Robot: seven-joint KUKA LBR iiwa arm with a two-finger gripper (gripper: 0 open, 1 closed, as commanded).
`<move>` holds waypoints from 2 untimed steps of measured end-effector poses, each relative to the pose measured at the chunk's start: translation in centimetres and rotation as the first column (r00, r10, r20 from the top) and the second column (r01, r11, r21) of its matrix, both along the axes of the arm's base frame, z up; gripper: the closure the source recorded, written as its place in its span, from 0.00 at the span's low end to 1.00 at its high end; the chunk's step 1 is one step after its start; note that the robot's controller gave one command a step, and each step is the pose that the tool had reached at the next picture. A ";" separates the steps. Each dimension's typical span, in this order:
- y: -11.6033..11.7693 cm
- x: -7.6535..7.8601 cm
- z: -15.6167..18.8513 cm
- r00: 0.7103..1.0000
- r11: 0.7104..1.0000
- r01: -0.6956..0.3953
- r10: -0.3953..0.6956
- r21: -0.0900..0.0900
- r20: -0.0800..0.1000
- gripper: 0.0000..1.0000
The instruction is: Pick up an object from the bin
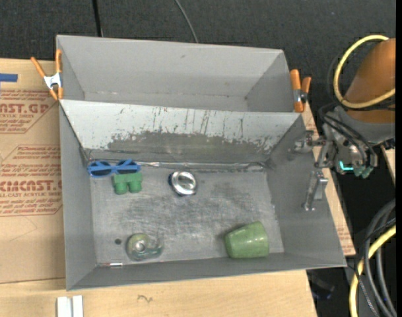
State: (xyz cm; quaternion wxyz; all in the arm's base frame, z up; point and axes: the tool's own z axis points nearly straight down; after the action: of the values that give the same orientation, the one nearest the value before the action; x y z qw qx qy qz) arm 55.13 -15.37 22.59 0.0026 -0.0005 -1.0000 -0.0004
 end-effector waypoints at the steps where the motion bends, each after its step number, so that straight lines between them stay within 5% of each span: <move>1: 8.9 0.8 -8.3 0.969 0.969 -0.246 0.246 0.003 0.004 0.00; 2: 9.3 -6.7 -13.8 0.913 0.913 -0.408 0.408 -0.006 0.016 0.00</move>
Offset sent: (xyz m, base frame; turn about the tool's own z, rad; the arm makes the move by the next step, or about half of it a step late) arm 0.0084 0.0860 -0.0809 -0.2464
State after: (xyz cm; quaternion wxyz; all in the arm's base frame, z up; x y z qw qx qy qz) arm 48.38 -6.03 8.81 -0.0060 0.2082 -0.9781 0.0012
